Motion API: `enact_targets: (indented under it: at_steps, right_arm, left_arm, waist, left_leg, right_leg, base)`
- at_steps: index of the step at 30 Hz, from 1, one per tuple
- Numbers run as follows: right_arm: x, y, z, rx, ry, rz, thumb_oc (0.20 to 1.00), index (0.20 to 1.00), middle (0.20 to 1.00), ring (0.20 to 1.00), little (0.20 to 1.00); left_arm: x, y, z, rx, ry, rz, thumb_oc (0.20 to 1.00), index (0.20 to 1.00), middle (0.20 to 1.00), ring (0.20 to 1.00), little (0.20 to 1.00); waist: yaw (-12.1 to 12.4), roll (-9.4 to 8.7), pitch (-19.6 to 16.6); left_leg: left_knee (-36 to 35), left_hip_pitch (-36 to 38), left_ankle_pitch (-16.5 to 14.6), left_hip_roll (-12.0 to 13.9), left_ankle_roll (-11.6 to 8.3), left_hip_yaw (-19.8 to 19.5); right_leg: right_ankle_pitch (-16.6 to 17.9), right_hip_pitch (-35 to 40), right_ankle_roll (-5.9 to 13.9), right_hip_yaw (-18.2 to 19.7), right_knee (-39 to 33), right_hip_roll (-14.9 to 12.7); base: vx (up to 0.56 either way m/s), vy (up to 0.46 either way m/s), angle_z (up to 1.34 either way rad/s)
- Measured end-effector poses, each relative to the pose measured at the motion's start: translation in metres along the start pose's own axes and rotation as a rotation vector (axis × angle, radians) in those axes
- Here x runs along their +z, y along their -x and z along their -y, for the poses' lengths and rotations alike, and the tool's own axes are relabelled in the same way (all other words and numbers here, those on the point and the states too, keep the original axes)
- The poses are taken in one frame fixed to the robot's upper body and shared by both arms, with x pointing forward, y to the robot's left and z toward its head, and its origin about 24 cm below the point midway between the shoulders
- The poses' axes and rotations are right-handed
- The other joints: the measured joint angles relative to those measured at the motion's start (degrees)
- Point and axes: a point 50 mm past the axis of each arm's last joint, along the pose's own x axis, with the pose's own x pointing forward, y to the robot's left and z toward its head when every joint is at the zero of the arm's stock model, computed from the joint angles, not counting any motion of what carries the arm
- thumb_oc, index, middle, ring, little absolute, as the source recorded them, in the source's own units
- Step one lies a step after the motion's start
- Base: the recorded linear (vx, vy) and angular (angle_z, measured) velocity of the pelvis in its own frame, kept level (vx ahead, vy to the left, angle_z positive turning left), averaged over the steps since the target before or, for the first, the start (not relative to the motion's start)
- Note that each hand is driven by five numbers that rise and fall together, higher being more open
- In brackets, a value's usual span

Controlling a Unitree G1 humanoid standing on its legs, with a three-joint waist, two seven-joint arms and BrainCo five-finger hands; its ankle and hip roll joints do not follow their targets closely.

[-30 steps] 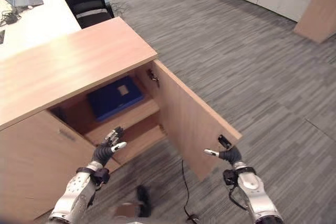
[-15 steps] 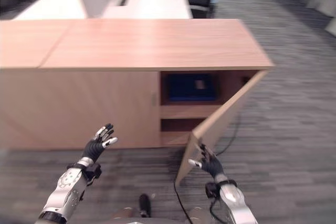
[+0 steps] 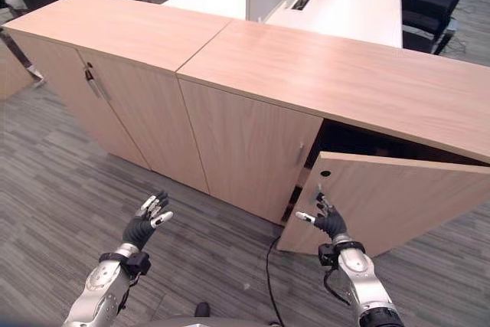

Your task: Put the empty folder in the office cabinet

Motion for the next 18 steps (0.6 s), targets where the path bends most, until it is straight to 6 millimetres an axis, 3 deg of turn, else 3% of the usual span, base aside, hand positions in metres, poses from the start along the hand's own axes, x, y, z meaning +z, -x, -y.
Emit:
enact_targets:
  at_steps: [7, 11, 18]
  right_arm:
    - [0.004, -0.019, 0.033, -0.173, -0.049, -0.035, 1.0, 1.0, 1.0, 1.0, 1.0]
    - [0.007, -0.02, 0.05, -0.222, -0.052, -0.033, 1.0, 1.0, 1.0, 1.0, 1.0]
    - [0.033, -0.04, 0.077, -0.294, -0.018, -0.031, 1.0, 1.0, 1.0, 1.0, 1.0]
  left_arm:
    - [0.003, 0.001, -0.002, -0.022, 0.007, 0.007, 1.0, 1.0, 1.0, 1.0, 1.0]
    - [0.006, 0.003, -0.008, -0.036, -0.017, 0.005, 1.0, 1.0, 1.0, 1.0, 1.0]
    - [0.013, 0.004, 0.002, -0.129, -0.051, 0.007, 1.0, 1.0, 1.0, 1.0, 1.0]
  waist:
    - [3.3, 0.63, -0.4]
    - [4.1, 0.62, -0.7]
    - [4.9, -0.08, -1.3]
  left_leg:
    - [-1.4, 0.8, 1.4, 0.3, -0.95, -3.0]
    - [-1.5, -0.2, 1.8, 0.3, -1.06, -4.5]
    - [-1.4, -0.7, 2.7, 0.1, -0.78, -4.6]
  right_leg:
    - [-0.5, 1.7, -0.22, -2.3, -0.3, 0.8]
    - [-0.8, 1.6, -0.11, -3.8, -0.3, 0.8]
    - [-0.3, 0.9, -0.33, -3.5, -0.3, 0.7]
  base:
    - [-0.02, -0.024, 0.21]
    - [0.0, -0.021, 0.24]
    - [0.0, -0.006, 0.0]
